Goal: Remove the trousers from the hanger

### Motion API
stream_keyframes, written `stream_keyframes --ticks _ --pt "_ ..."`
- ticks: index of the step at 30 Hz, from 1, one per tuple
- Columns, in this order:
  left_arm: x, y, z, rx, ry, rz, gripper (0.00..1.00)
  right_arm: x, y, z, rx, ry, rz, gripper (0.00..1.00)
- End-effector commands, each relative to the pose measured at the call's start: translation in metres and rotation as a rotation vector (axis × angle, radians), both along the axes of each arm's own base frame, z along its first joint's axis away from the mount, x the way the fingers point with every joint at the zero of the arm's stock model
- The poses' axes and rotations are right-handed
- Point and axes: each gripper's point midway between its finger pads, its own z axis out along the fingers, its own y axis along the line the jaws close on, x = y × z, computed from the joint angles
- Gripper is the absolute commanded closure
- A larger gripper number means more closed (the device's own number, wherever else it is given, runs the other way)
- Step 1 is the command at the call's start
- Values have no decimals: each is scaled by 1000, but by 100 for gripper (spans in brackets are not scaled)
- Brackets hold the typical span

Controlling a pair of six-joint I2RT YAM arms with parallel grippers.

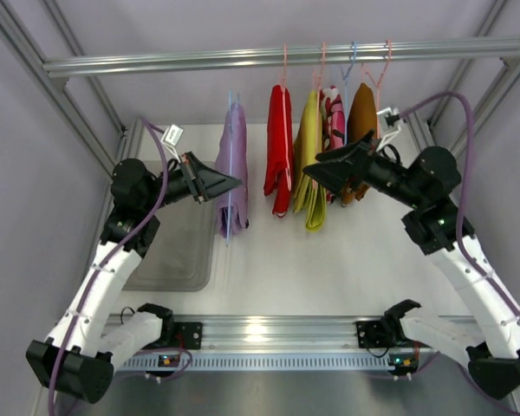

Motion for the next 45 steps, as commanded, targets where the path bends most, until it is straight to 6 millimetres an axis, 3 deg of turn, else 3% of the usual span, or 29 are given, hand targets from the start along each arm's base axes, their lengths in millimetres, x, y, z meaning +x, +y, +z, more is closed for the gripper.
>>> stream_keyframes --ticks 1,11,14,19,27,30,31,33,35,37,42,43,45 --pt "-16 6 40 -4 -260 26 100 -2 25 49 88 -99 49 22" --pt "-28 12 54 39 -339 45 100 -9 131 64 196 14 298 26" --pt "-31 13 61 27 -349 41 100 -12 153 64 197 29 335 28" --pt "-33 12 69 7 -348 33 100 -7 175 56 214 92 362 30" --pt "-30 11 67 8 -330 26 100 -11 198 64 234 81 413 38" --pt "-31 12 63 20 -333 31 100 -9 201 71 256 80 418 48" --pt "-32 12 62 28 -342 35 100 -9 203 72 257 79 424 61" --pt "-31 13 60 42 -347 46 100 -11 203 76 261 70 431 74" --pt "-28 16 54 73 -342 71 91 -11 201 78 259 65 423 91" --pt "-25 18 52 91 -333 94 69 -14 195 80 253 57 409 100" --pt "-20 35 63 135 -396 225 30 -21 177 91 256 19 389 100" --pt "-23 41 73 144 -434 266 23 -24 171 97 260 12 387 100" --pt "-17 53 72 211 -466 343 18 -27 165 102 260 -3 390 100"
